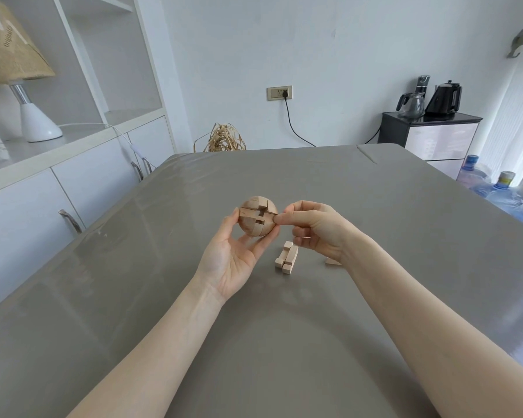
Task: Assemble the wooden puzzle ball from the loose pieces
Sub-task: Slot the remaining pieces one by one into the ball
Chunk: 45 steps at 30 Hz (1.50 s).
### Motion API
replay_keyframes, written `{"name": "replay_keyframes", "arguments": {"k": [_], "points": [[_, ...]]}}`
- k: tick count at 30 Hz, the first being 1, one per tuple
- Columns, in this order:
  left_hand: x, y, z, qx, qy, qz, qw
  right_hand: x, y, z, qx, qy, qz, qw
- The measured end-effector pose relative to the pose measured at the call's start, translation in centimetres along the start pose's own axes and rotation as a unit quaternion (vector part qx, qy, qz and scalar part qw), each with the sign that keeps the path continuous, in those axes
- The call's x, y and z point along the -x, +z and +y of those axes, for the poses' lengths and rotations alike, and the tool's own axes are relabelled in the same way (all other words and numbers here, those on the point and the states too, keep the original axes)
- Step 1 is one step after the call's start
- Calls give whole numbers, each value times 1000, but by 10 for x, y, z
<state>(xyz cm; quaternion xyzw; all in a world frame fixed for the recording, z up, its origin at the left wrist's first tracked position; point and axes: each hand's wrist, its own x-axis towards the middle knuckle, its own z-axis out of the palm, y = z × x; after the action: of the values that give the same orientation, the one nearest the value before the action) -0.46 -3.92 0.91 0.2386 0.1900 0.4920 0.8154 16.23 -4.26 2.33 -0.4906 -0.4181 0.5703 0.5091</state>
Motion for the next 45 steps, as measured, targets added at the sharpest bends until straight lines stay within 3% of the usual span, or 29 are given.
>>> {"name": "replay_keyframes", "arguments": {"k": [8,27,39,45], "points": [[0,0,-1,-7,8,-7,1000,2,7,1,9,-63,46,997],[-7,-9,-6,4,12,15,1000,-2,6,9,9,-51,46,998],[-5,-8,-4,4,21,26,999,0,2,7,6,-8,2,1000],[-4,-8,-4,14,12,36,999,5,-5,-2,67,-24,52,996]]}}
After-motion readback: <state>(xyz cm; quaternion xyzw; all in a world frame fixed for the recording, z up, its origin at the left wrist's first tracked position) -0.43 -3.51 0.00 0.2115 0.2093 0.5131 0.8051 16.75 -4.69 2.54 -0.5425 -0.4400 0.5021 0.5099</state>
